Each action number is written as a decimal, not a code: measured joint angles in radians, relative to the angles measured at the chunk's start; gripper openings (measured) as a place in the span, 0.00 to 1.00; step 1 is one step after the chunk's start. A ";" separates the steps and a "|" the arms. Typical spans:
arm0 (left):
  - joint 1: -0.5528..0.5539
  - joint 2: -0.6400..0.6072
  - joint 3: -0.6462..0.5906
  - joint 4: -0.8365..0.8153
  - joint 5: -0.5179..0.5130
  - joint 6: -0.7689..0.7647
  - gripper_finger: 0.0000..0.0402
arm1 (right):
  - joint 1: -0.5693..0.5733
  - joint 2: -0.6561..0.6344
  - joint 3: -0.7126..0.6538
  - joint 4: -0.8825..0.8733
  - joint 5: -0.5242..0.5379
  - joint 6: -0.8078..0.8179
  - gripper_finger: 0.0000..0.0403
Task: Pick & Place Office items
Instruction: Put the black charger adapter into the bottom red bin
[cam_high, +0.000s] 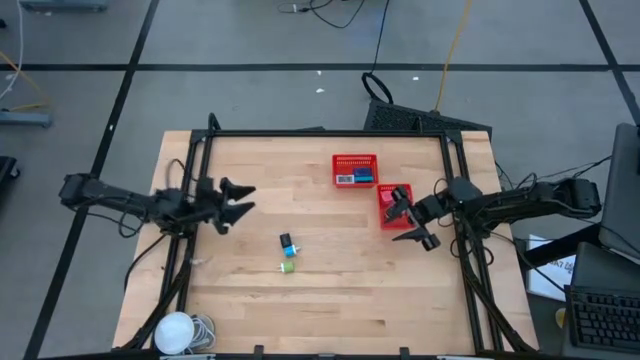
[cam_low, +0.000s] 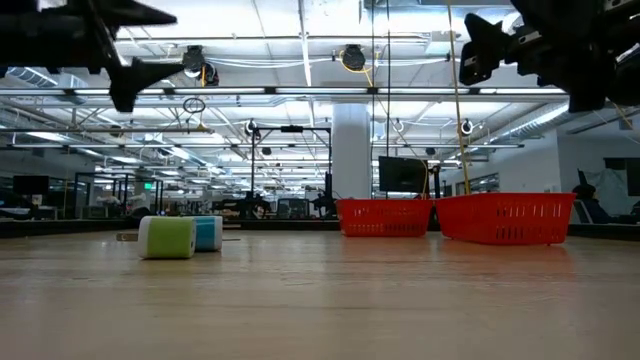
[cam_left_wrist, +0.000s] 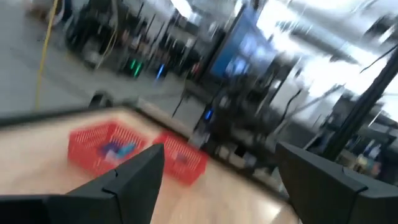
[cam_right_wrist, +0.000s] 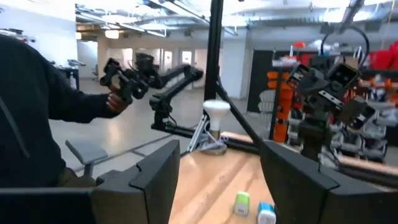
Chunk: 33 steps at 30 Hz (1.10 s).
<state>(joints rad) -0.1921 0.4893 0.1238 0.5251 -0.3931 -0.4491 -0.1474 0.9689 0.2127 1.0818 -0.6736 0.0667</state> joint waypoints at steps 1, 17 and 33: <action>0.000 0.046 0.010 -0.009 0.000 -0.020 0.77 | 0.000 0.000 0.000 -0.009 0.004 0.004 0.53; 0.002 0.879 0.649 -1.021 0.123 -0.479 0.77 | 0.000 0.000 0.000 -0.009 0.127 0.022 0.53; 0.009 1.117 0.740 -1.137 0.154 -0.498 0.77 | 0.000 0.000 0.001 0.015 0.123 -0.018 0.53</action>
<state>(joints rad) -0.1830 1.6060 0.8635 -0.6123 -0.2387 -0.9474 -0.1470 0.9691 0.2134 1.0966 -0.5503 0.0483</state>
